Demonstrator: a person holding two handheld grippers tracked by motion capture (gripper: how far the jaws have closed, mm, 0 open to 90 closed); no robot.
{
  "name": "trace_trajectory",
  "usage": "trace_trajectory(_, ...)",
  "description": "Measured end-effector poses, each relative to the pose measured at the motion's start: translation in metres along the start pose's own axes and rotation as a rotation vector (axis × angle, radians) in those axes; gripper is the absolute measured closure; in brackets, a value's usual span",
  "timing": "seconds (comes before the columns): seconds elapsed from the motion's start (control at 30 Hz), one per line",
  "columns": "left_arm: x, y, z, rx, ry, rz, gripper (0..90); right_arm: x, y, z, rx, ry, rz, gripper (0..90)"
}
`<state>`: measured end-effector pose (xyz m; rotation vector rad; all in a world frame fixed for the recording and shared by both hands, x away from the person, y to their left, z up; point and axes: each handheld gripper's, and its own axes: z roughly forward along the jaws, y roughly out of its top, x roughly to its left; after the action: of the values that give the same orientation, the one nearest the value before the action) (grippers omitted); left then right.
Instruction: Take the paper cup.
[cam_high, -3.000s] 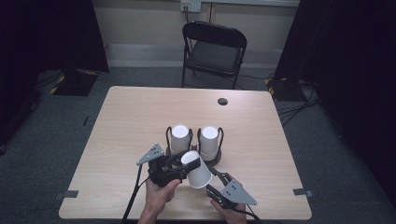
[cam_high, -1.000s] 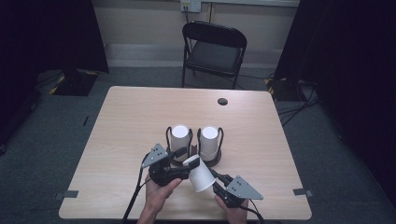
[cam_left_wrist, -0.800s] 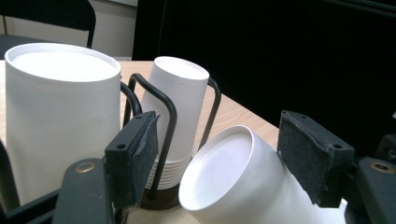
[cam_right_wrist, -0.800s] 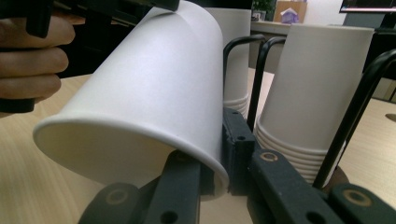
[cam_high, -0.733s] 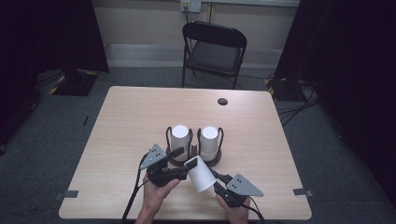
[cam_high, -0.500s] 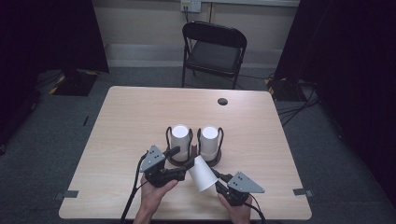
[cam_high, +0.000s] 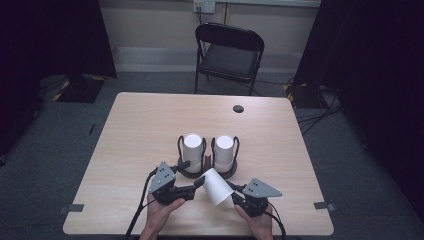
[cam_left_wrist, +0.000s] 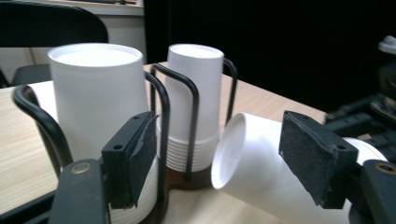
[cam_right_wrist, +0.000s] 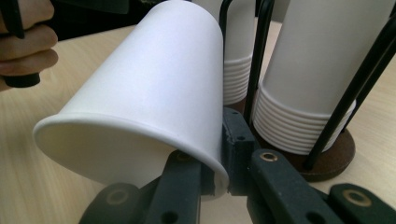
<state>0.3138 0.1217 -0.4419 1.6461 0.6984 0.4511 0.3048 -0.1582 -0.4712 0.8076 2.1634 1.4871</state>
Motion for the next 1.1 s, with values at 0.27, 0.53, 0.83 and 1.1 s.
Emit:
trace_trajectory(0.27, -0.002, -0.007, -0.003, 0.057, -0.012, 0.064, 17.7, -0.003, 0.006, 0.002, 0.096, 0.018, -0.025, 85.1)
trace_trajectory(0.53, -0.004, -0.005, -0.001, 0.085, -0.032, 0.13, 18.7, -0.013, 0.016, 0.001, 0.184, 0.052, -0.024, 85.1)
trace_trajectory(0.83, -0.01, -0.009, 0.004, 0.119, -0.079, 0.2, 16.8, -0.021, 0.027, 0.003, 0.314, 0.077, -0.045, 85.1)
trace_trajectory(1.1, -0.021, -0.01, 0.011, 0.165, -0.14, 0.285, 15.6, -0.026, 0.042, 0.005, 0.385, 0.112, -0.061, 85.2)
